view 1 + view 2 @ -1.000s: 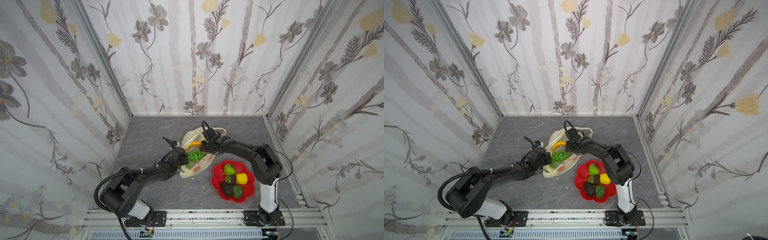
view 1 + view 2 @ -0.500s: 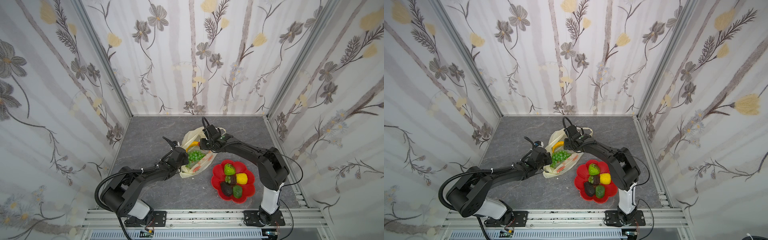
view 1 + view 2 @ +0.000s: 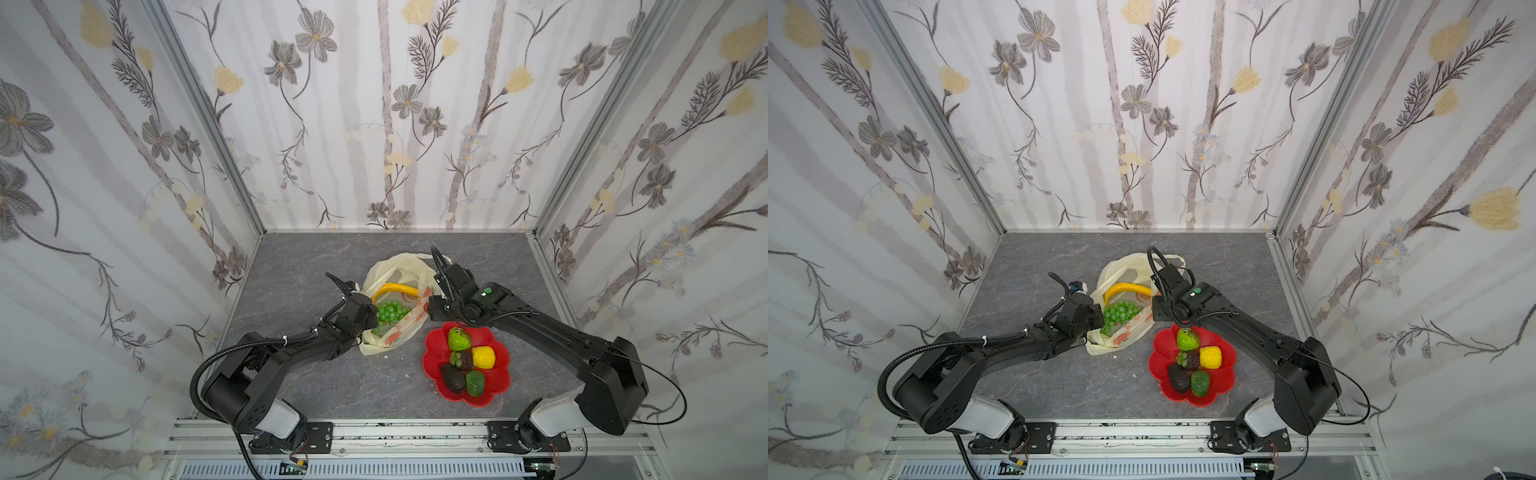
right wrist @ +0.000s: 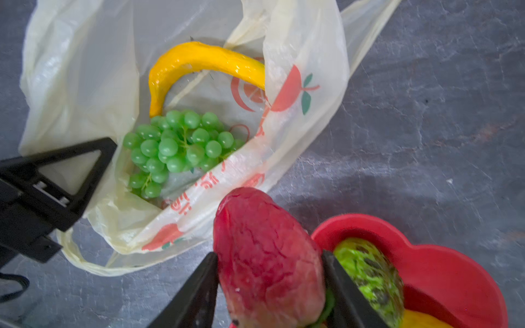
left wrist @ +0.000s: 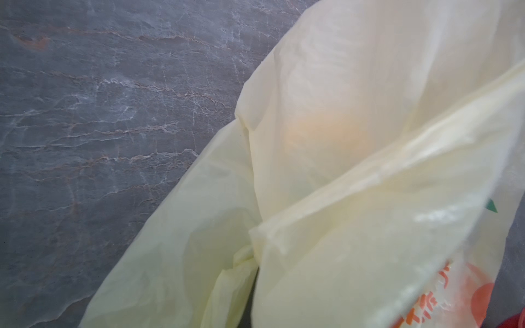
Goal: Take fruits out of the plastic bag
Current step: Pick up the fruit from the plastic bag, then place the fruit on the plate.
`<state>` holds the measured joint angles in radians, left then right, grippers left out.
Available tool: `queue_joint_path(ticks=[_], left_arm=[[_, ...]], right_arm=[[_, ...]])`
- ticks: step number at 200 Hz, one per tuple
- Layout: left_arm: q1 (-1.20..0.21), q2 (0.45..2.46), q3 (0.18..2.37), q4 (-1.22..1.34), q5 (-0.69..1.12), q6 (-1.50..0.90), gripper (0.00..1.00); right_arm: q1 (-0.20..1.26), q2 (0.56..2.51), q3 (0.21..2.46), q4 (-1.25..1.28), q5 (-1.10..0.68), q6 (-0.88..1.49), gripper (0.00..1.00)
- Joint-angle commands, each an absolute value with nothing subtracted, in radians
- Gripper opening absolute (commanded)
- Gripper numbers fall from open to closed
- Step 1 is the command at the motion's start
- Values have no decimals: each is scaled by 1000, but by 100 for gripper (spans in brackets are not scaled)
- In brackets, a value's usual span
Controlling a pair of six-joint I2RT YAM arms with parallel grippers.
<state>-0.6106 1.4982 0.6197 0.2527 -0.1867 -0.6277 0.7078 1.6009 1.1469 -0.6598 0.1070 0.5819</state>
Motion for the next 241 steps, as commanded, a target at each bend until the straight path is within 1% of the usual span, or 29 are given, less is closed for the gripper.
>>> queue_joint_path(ticks=[1, 53, 115, 178, 241], left_arm=[[-610, 1502, 627, 272, -204, -618, 0], [-610, 1520, 638, 272, -207, -617, 0], [-611, 1531, 650, 272, -207, -611, 0], [-610, 1528, 646, 272, -209, -614, 0], [-609, 1521, 641, 273, -213, -611, 0]], right_arm=[[709, 1515, 1096, -770, 130, 594, 55], [706, 1339, 970, -936, 145, 641, 54], [706, 1254, 903, -1056, 139, 672, 54], [708, 1264, 849, -1081, 115, 674, 54], [725, 1346, 848, -1062, 136, 661, 54]])
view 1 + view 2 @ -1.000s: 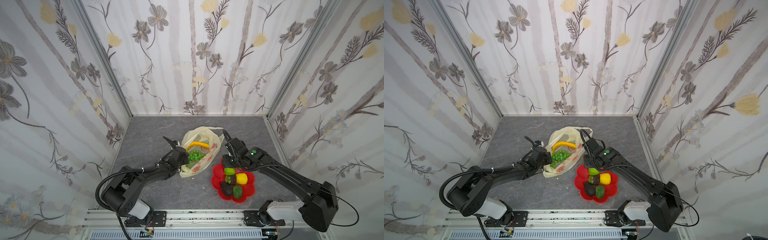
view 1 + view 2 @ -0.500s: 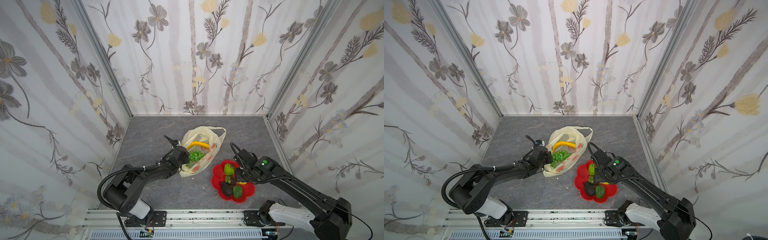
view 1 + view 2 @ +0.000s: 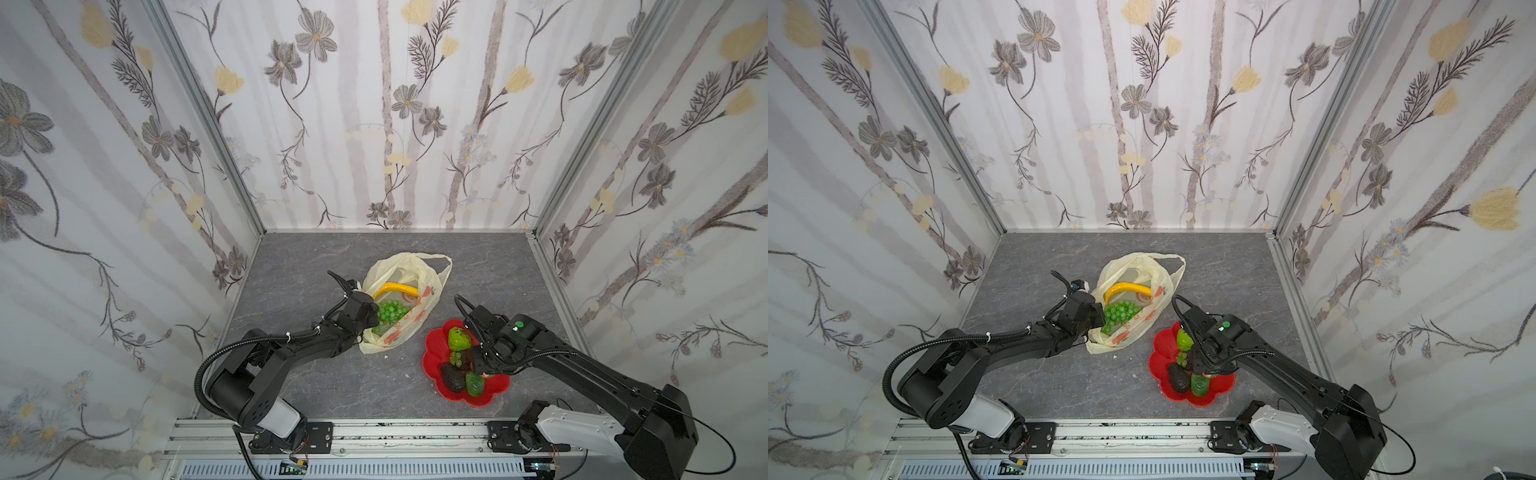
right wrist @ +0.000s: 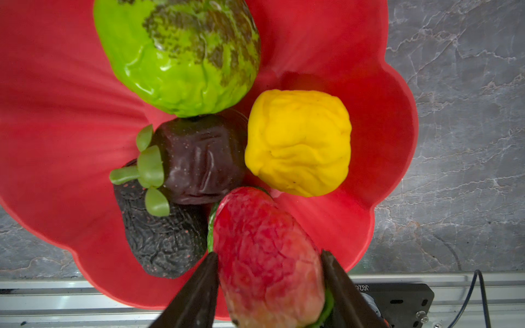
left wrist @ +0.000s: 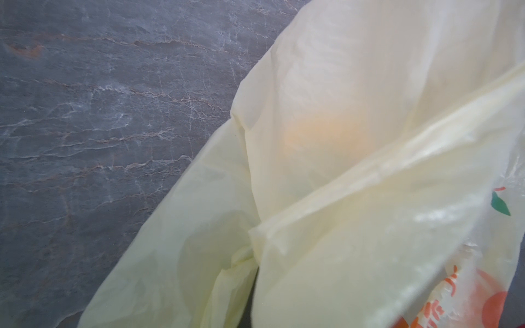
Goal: Take fruits out of the plastic bag
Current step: Place the fruit on the plate.
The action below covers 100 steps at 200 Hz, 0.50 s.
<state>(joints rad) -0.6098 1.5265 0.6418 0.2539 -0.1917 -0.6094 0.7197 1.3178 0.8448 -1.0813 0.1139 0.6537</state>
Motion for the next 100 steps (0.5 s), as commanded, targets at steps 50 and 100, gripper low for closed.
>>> queue_joint_path(ticks=[50, 100], left_arm=[[-610, 1521, 641, 275, -208, -611, 0], [-609, 1503, 629, 276, -212, -614, 0]], right_arm=[[745, 1415, 882, -1040, 154, 647, 55], [769, 1485, 927, -1032, 171, 642, 57]])
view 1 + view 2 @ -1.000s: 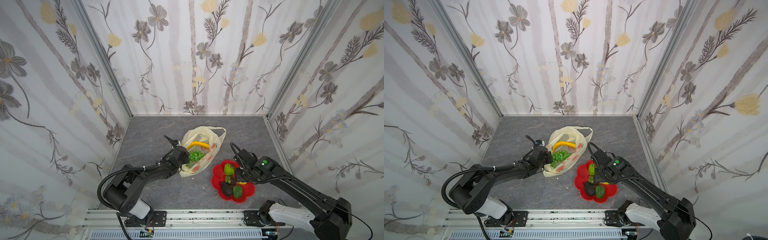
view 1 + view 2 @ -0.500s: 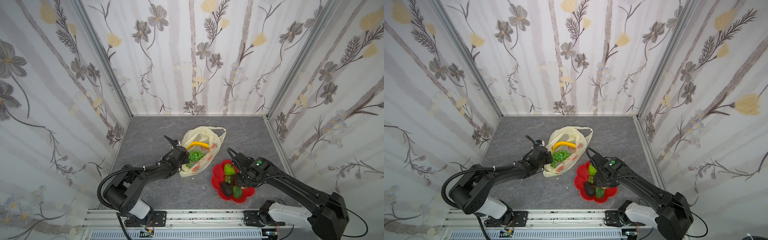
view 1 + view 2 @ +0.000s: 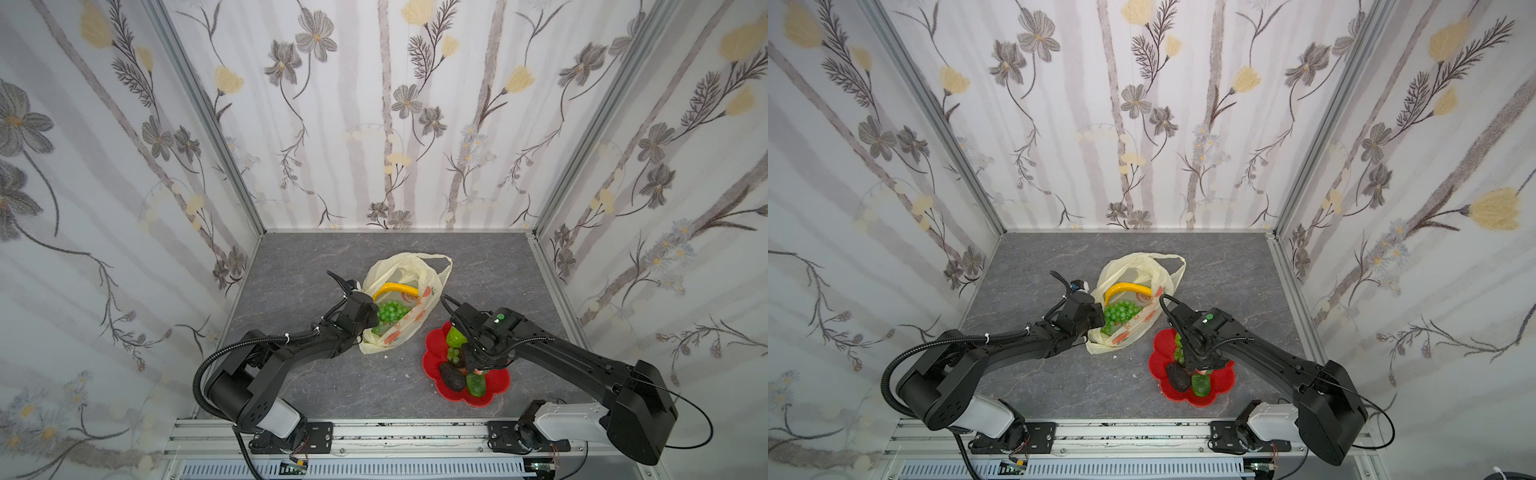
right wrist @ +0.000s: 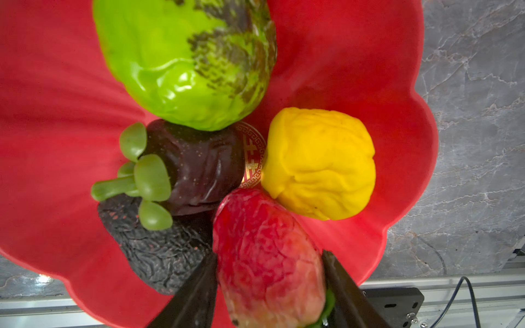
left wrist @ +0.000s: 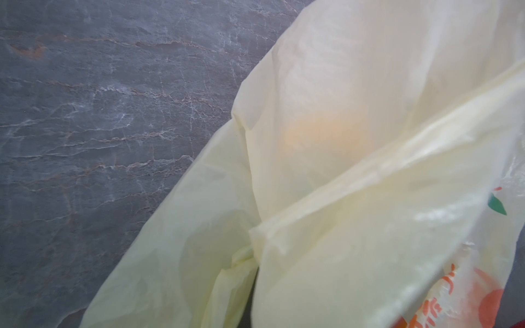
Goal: Take fruits out of the plastic bag
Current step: Place the fruit on the plate.
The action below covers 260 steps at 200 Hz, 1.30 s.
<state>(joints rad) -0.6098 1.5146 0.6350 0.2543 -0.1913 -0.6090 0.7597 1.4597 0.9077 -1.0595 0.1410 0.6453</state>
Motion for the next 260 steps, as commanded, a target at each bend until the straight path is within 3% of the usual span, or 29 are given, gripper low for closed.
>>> queue_joint_path(ticks=[1, 93, 202, 260], left_arm=[[-609, 1502, 629, 276, -213, -614, 0], [-605, 1490, 620, 279, -214, -615, 0], [-596, 1495, 624, 285, -197, -621, 0], [-577, 1485, 618, 292, -181, -638, 0]], right_arm=[[770, 1486, 928, -1033, 171, 642, 57], [801, 1536, 942, -1051, 207, 648, 62], [801, 1482, 955, -1064, 222, 655, 75], [802, 1457, 1036, -1103, 252, 649, 76]])
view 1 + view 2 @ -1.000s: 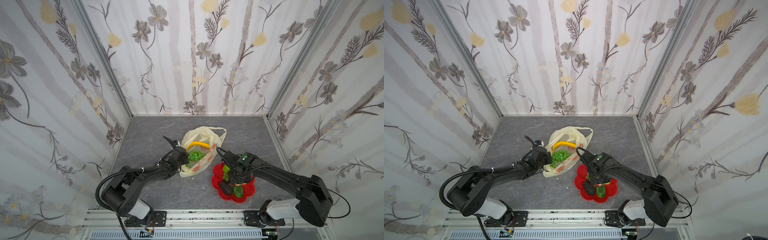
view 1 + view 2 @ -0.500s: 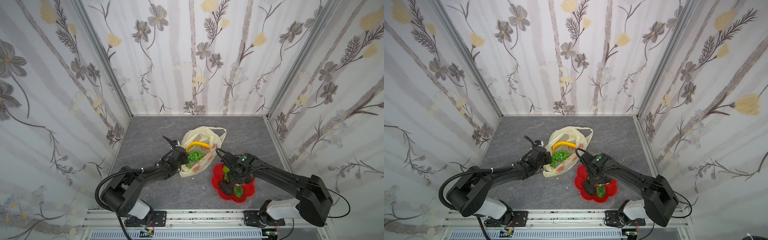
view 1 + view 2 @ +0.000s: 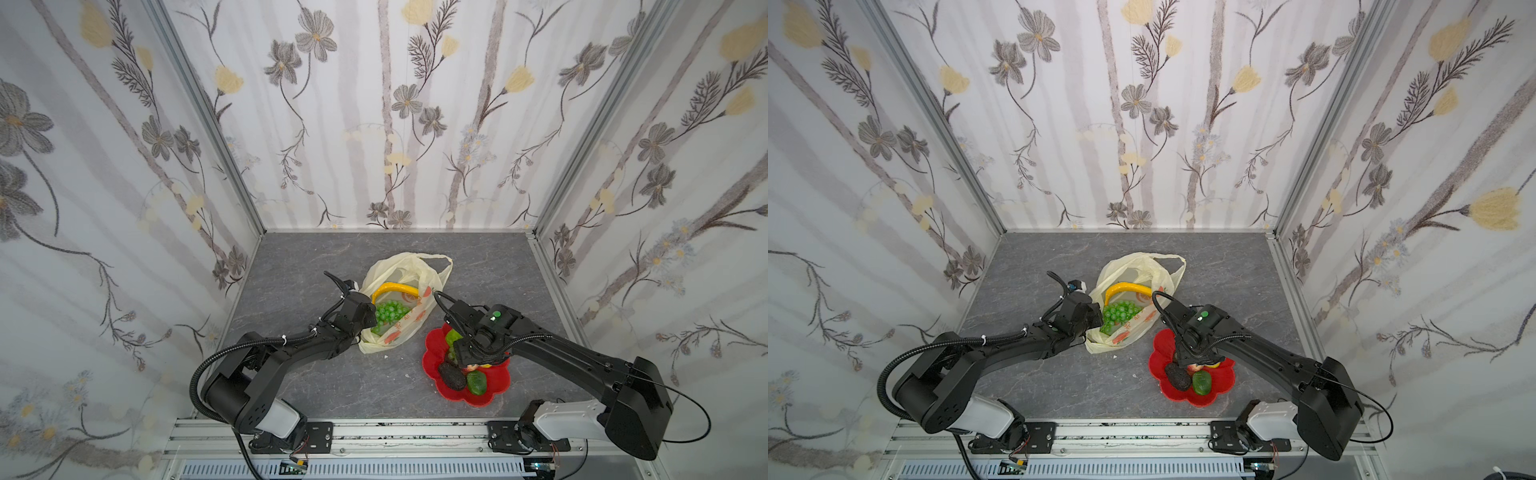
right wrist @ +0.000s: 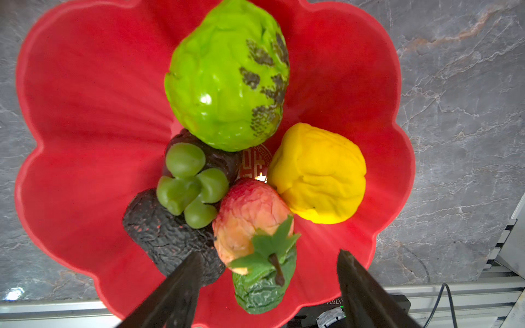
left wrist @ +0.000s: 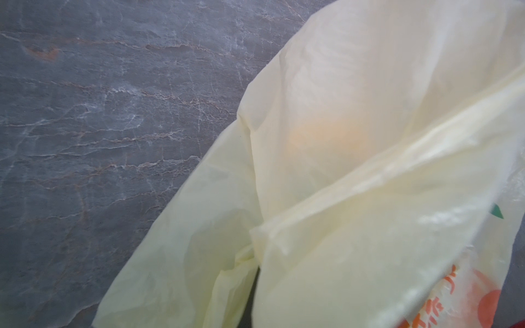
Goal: Take fruits out of the plastic bag
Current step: Place the fruit on the plate, then pick up the fruit from the plastic bag.
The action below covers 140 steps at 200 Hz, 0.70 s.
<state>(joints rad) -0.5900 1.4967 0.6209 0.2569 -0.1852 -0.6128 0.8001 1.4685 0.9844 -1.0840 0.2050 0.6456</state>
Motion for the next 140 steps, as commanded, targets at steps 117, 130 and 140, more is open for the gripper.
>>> queue_joint_path(ticks=[117, 130, 140], left_arm=[[-525, 1460, 581, 295, -134, -664, 0], [-522, 1459, 582, 293, -128, -669, 0], [-516, 1465, 586, 289, -118, -670, 0]], right_arm=[[850, 1662, 1432, -799, 239, 401, 71], [853, 1723, 1466, -746, 245, 344, 70], [851, 1772, 1501, -717, 245, 289, 70]])
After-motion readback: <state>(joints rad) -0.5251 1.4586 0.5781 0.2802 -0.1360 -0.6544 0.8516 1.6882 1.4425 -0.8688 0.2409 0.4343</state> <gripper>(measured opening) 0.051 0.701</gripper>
